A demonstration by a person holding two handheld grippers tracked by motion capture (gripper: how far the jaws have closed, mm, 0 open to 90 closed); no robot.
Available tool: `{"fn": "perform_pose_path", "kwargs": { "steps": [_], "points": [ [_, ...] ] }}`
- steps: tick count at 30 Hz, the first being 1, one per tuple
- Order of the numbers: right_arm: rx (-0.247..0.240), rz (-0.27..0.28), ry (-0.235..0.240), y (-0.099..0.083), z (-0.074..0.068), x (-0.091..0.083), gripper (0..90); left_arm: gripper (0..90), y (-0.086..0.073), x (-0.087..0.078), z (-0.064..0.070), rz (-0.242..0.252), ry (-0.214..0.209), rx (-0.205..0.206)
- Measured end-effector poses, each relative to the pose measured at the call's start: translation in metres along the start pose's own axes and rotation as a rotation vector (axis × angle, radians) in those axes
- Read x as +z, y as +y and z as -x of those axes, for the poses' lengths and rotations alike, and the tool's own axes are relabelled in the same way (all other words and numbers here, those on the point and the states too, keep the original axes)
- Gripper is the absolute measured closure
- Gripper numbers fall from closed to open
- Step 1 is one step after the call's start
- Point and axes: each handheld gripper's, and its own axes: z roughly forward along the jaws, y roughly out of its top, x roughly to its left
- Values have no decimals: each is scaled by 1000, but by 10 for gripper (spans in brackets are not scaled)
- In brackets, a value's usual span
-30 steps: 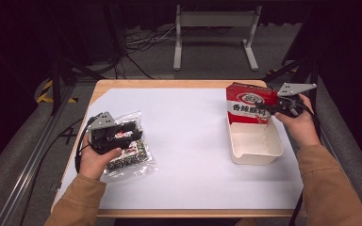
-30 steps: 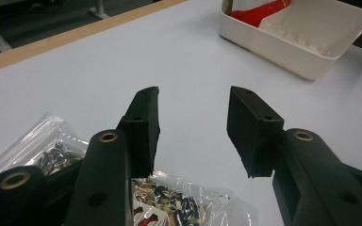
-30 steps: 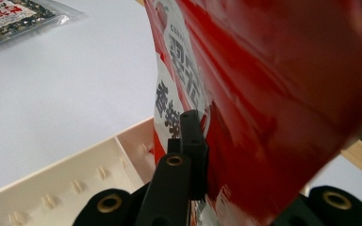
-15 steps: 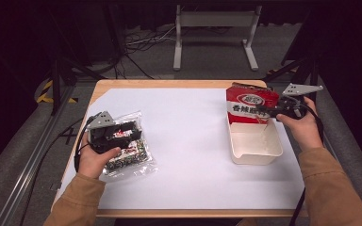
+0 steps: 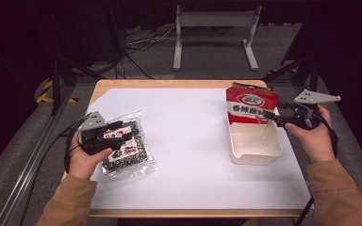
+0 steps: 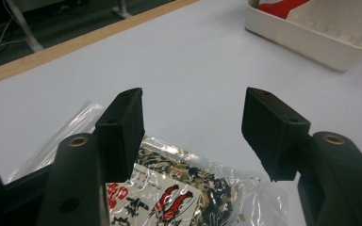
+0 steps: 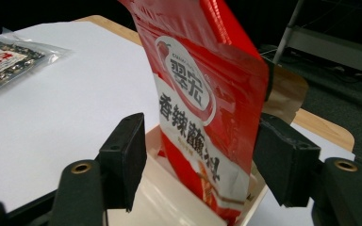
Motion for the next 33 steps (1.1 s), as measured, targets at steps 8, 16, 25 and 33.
{"fn": "perform_pose_path", "kwargs": {
  "steps": [8, 16, 25, 33],
  "points": [
    [-3, -16, -25, -5, -22, -21, 361, 350, -6, -3, -4, -20, 19, 0],
    [6, 0, -13, -13, -44, -37, 358, 324, -9, -3, -11, -37, 53, -2],
    [-24, 28, 57, -17, -77, -29, 355, 307, -15, -4, -25, -60, 88, -6],
    [-35, 24, 122, -19, -100, -10, 355, 335, -17, -5, -31, -28, 60, -32]
  ]
}}
